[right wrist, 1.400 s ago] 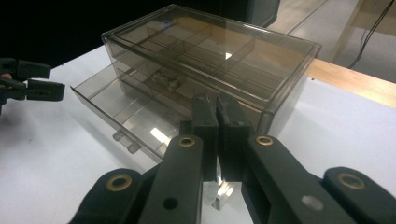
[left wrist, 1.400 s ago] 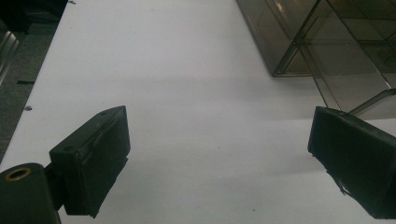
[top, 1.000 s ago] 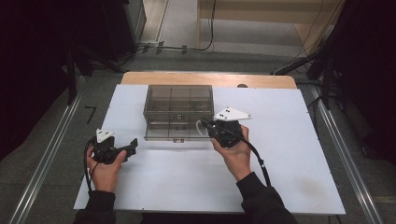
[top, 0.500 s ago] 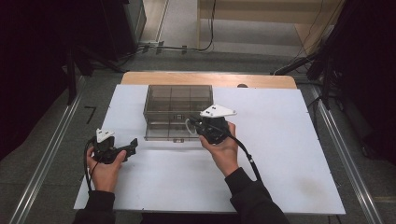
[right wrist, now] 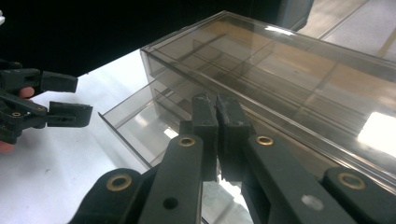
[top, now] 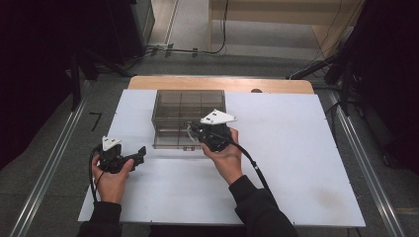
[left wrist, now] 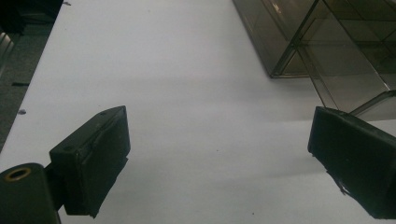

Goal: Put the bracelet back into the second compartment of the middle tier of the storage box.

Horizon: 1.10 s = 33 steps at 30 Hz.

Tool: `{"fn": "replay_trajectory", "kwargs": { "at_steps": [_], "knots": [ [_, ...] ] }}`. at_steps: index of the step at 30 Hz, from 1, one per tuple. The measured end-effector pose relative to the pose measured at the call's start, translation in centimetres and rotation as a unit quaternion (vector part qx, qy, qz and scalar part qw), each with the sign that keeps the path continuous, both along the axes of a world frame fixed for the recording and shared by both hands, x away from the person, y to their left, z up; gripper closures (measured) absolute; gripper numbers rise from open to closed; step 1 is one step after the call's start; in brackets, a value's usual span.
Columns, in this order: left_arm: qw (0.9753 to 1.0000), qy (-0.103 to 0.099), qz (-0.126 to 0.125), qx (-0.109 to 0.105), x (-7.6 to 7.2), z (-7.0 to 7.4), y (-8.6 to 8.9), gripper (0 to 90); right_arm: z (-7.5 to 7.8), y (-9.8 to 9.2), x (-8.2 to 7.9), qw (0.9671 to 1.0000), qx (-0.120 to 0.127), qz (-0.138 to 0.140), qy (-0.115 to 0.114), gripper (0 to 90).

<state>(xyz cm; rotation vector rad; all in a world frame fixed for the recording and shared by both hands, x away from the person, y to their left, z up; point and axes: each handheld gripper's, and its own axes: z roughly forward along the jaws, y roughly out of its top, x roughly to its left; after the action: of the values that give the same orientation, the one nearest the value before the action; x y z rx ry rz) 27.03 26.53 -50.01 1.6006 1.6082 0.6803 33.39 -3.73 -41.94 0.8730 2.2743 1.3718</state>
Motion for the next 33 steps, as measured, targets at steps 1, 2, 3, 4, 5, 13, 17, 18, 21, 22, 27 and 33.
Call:
{"fn": "replay_trajectory", "kwargs": {
  "at_steps": [1,2,3,4,5,13,17,18,21,22,27,33],
  "knots": [
    [1.0000,0.000,0.000,0.000,0.0,0.0,0.0,5.7,-0.1,0.2,0.1,1.0000,0.000,0.001,0.001,85.0],
    [1.0000,0.000,0.000,0.000,0.0,0.0,0.0,5.7,-0.1,0.2,0.1,1.0000,0.000,0.001,0.001,85.0],
    [1.0000,0.000,0.000,0.000,0.0,0.0,0.0,5.7,-0.4,0.7,0.2,1.0000,0.002,0.001,0.001,85.0],
    [1.0000,0.000,0.001,0.001,0.0,0.0,0.0,5.7,-0.4,0.7,0.2,1.0000,0.002,0.001,0.001,85.0],
    [1.0000,0.000,0.000,0.000,0.0,0.0,0.0,5.7,-0.4,0.8,0.2,1.0000,0.004,0.003,0.000,85.0],
    [1.0000,0.000,0.000,0.000,0.0,0.0,0.1,5.7,-1.0,1.8,0.5,0.9998,0.006,0.016,-0.010,84.9],
    [1.0000,0.001,-0.002,0.002,-0.1,0.0,0.2,5.7,-1.6,1.9,0.7,0.9999,-0.013,0.010,-0.001,84.9],
    [1.0000,0.001,-0.002,0.002,-0.1,0.0,0.2,5.7,-1.7,1.8,0.7,0.9999,-0.015,0.008,0.000,84.9],
    [1.0000,0.001,-0.001,0.001,0.0,0.0,0.1,5.7,-2.0,1.7,0.7,0.9996,-0.029,-0.001,-0.002,84.8],
    [1.0000,0.001,-0.001,0.001,0.0,0.0,0.1,5.7,-2.1,1.6,0.7,0.9994,-0.033,-0.004,-0.004,84.8],
    [1.0000,0.001,-0.001,0.001,0.0,-0.1,0.1,5.7,-2.5,1.3,0.9,0.9988,-0.047,-0.015,-0.005,84.7],
    [1.0000,0.004,-0.003,0.003,0.0,-0.1,0.1,5.7,-3.1,1.2,1.1,0.9974,-0.070,-0.016,0.008,84.6]
  ]
}}
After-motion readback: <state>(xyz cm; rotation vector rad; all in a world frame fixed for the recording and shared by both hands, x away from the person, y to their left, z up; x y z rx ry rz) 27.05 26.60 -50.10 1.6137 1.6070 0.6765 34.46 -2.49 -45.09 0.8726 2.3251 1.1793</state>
